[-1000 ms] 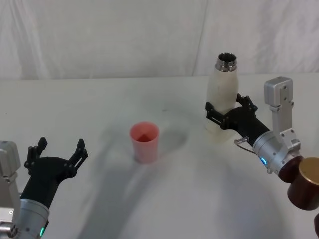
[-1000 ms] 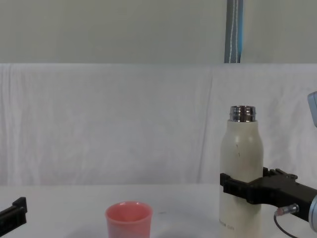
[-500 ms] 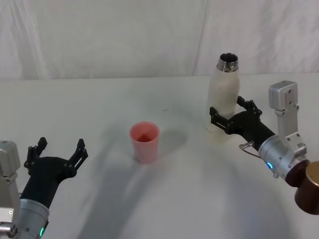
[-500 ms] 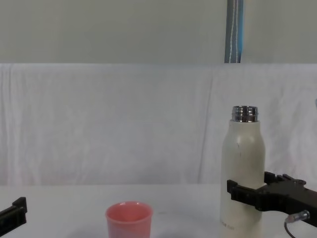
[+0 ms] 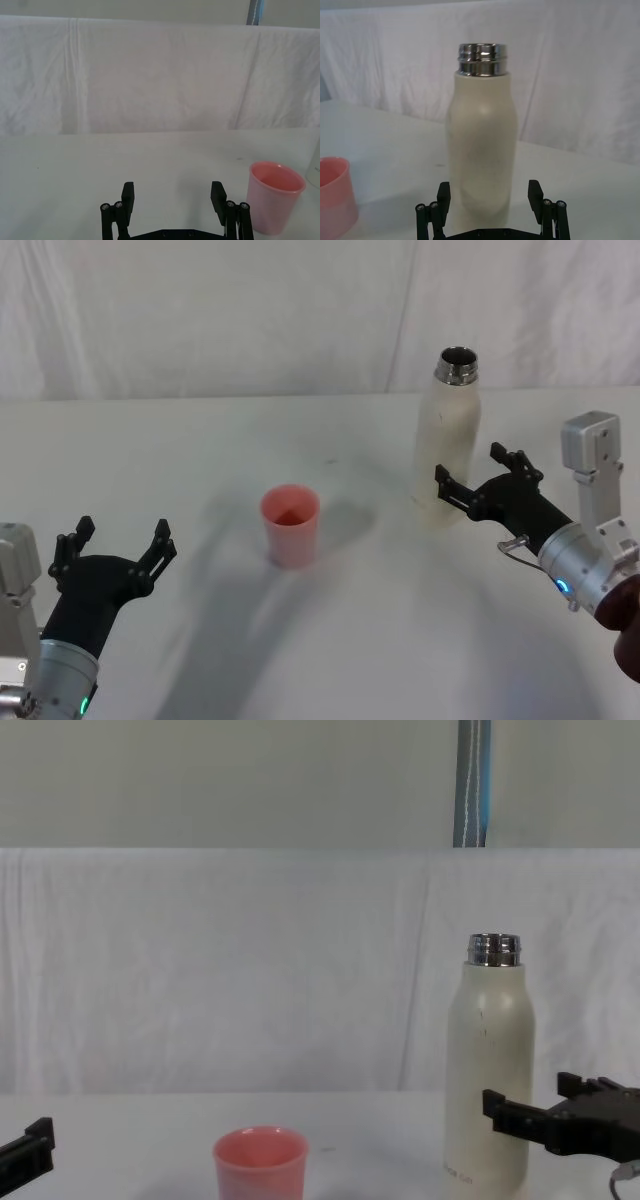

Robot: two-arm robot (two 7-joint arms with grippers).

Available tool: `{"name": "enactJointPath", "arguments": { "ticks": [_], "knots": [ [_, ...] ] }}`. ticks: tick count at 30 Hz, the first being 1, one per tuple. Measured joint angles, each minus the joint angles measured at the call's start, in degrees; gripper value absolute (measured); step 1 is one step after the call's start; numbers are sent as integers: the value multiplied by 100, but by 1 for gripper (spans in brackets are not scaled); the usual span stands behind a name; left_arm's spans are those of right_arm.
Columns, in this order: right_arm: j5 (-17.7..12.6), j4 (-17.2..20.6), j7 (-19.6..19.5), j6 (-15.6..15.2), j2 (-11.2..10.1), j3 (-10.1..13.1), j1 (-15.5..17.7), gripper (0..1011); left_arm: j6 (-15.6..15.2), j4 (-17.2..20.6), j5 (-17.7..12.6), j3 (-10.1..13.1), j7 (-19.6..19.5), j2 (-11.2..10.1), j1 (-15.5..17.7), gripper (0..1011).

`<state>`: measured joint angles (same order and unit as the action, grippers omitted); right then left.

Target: Grasp the thermos with one hand and pour water into the cup lid.

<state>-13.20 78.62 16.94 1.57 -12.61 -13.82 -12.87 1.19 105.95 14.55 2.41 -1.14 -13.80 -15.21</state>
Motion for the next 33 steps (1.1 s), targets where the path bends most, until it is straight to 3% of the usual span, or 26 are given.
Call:
{"name": "enactJointPath", "arguments": {
  "ticks": [12,33],
  "knots": [
    [-27,481,-390,67,43,227,457,1001,0,0,0,0,0,0,0,1001],
    [157,1084,-552,415,152,364,1098,1001,0,0,0,0,0,0,0,1001]
  ]
}}
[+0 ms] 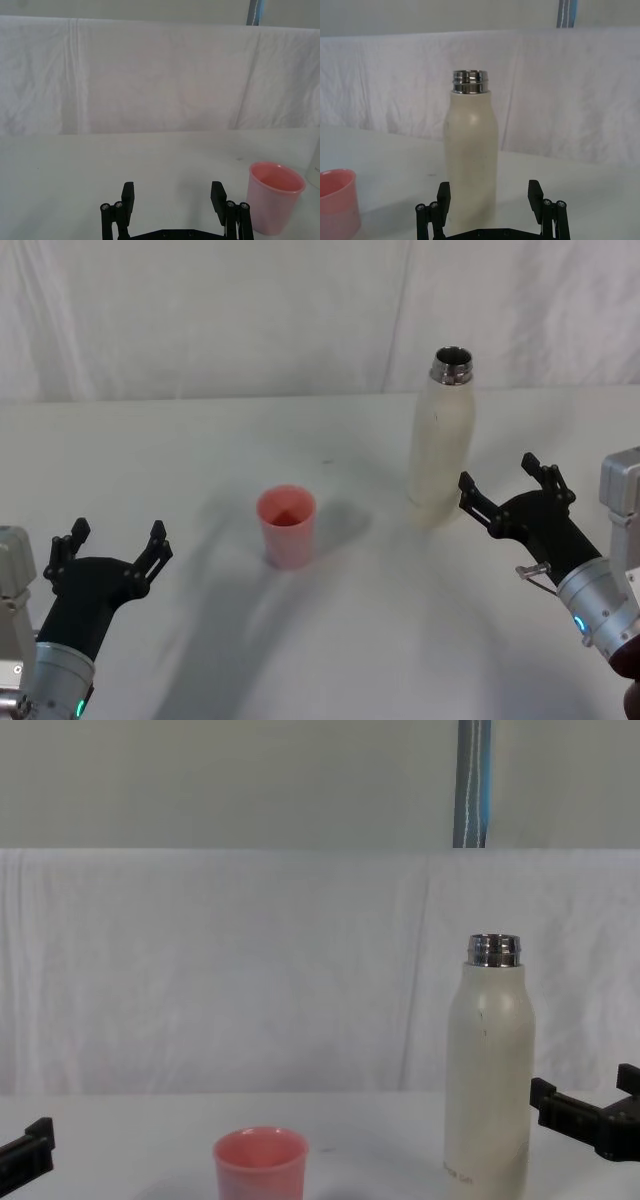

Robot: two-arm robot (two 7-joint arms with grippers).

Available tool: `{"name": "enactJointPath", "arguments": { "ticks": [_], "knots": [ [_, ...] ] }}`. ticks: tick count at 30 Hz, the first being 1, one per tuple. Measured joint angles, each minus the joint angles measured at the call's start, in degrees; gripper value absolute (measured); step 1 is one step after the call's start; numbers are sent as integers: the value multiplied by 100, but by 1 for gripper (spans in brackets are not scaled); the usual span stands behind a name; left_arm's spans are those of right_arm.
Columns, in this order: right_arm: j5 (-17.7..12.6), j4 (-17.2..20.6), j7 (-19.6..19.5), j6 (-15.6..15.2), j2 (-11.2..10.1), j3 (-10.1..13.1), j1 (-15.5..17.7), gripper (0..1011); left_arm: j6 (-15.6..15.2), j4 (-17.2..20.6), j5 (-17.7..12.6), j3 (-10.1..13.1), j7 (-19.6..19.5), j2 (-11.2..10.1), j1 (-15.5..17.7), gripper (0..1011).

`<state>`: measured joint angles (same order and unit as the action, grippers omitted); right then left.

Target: Grasp the thermos with one hand and pour water into the cup lid.

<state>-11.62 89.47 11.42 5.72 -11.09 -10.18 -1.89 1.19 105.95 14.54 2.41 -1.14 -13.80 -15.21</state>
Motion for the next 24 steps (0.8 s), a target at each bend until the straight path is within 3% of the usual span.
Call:
{"name": "enactJointPath", "arguments": {
  "ticks": [12,24],
  "knots": [
    [487,273,-240,216,79,-17,278,1001,0,0,0,0,0,0,0,1001],
    [701,406,-252,34,197,-68,429,1001,0,0,0,0,0,0,0,1001]
  ]
}}
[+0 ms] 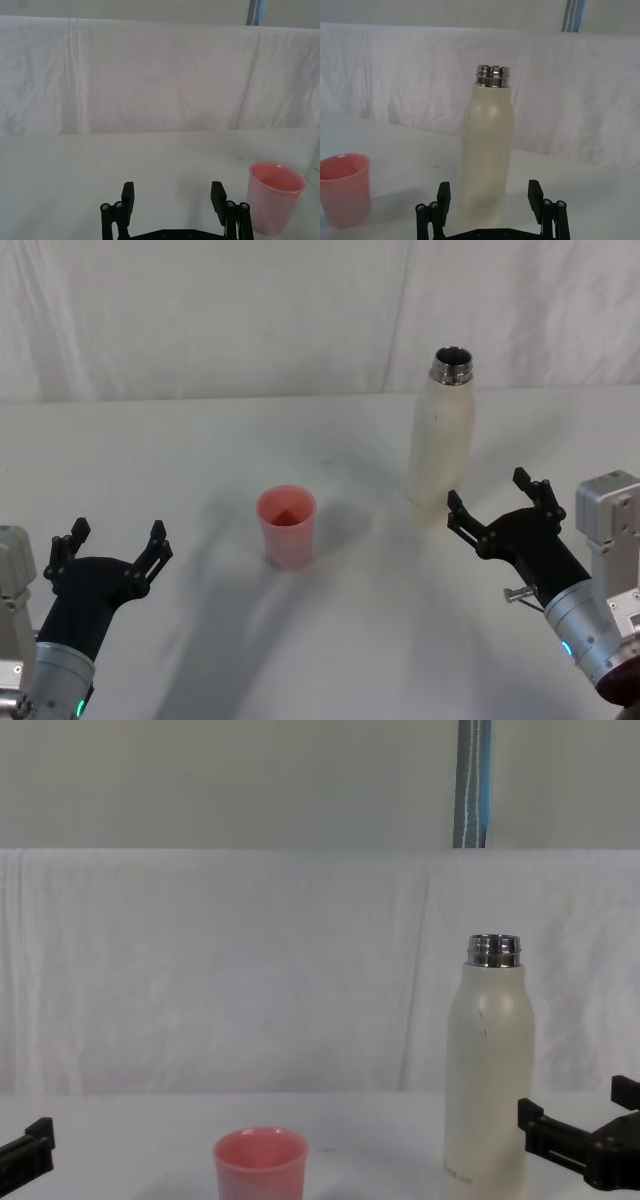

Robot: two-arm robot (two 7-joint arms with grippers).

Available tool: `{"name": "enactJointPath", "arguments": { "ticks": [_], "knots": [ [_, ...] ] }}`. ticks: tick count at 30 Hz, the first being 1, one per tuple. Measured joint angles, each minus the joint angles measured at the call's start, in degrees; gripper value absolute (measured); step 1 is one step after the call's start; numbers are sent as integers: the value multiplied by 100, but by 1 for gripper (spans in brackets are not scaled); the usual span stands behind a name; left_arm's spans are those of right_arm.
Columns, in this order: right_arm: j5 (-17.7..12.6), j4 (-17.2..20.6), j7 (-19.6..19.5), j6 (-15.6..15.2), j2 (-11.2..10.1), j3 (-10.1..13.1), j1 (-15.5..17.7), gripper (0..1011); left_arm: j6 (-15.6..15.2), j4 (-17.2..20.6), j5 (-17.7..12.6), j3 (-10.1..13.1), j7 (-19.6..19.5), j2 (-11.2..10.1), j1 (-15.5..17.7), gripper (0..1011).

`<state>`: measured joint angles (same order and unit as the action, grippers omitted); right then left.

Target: Grasp the thermos with one hand and pour water into the cup lid.

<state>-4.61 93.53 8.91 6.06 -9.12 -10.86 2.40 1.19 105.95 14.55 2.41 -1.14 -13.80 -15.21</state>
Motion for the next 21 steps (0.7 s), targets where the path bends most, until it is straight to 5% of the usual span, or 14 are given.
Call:
{"name": "enactJointPath", "arguments": {
  "ticks": [21],
  "knots": [
    [318,-102,-208,-106,305,-153,-2,1001,0,0,0,0,0,0,0,1001]
  ]
}}
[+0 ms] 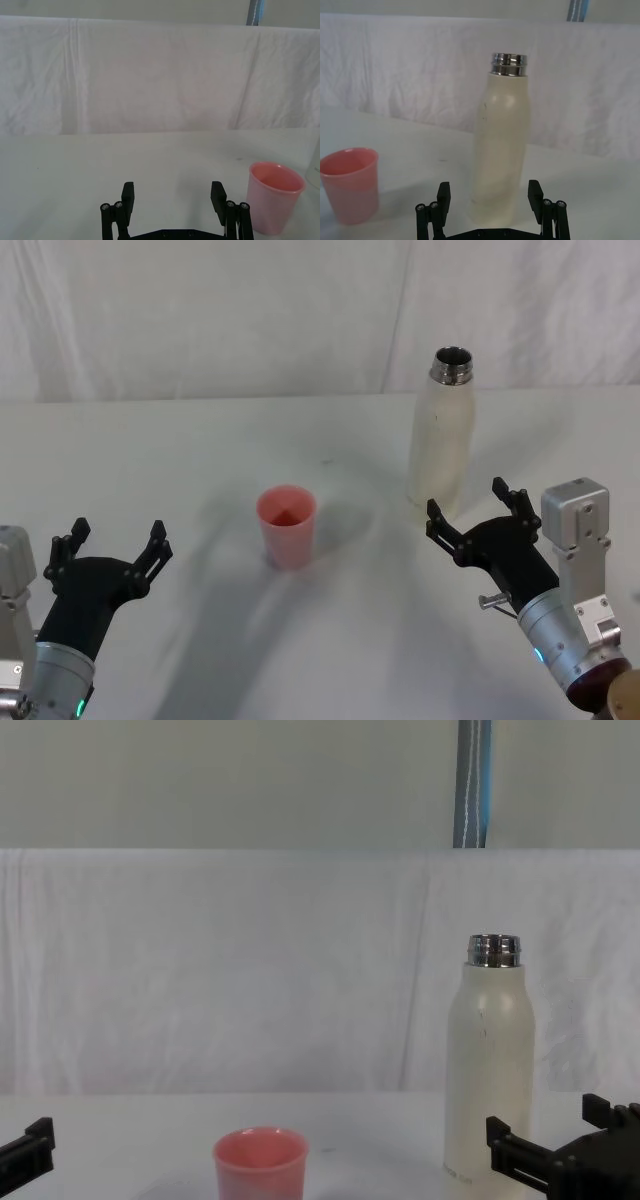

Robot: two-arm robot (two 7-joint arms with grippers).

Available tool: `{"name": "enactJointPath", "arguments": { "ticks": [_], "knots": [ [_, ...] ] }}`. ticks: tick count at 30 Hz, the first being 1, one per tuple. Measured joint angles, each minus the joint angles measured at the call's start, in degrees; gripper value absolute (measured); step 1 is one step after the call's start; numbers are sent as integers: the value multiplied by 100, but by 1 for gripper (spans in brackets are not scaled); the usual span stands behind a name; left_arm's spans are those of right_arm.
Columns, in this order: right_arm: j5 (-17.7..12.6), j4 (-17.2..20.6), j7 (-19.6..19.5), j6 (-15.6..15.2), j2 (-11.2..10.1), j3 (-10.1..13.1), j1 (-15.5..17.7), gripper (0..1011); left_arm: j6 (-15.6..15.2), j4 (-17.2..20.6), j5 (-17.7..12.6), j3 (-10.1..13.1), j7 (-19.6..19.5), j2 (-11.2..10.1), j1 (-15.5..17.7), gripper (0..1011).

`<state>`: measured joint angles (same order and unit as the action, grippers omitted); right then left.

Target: Grasp the thermos with one hand and pour water into the cup lid.

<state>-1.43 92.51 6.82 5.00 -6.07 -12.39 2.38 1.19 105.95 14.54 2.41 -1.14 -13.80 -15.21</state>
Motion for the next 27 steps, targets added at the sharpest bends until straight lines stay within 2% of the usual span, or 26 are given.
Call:
{"name": "enactJointPath", "arguments": {
  "ticks": [12,27],
  "knots": [
    [207,-58,-164,36,117,147,-22,1001,0,0,0,0,0,0,0,1001],
    [300,124,-192,-55,202,152,76,1001,0,0,0,0,0,0,0,1001]
  ]
}}
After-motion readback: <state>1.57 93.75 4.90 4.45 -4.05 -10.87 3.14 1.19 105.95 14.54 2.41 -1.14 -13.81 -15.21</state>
